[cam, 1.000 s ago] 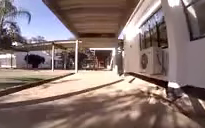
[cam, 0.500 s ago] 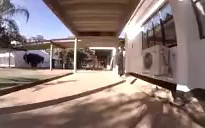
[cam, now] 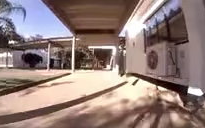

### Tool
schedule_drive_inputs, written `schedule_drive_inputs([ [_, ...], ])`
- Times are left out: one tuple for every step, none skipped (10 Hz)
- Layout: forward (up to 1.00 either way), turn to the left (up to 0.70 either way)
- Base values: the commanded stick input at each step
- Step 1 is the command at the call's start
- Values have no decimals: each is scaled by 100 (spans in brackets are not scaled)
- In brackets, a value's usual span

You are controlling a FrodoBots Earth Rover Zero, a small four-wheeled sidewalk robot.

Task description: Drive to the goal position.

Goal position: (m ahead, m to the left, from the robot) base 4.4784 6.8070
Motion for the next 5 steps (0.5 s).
schedule_drive_inputs([
  [70, 0],
  [70, 0],
  [70, 0],
  [70, 0],
  [70, 0],
])
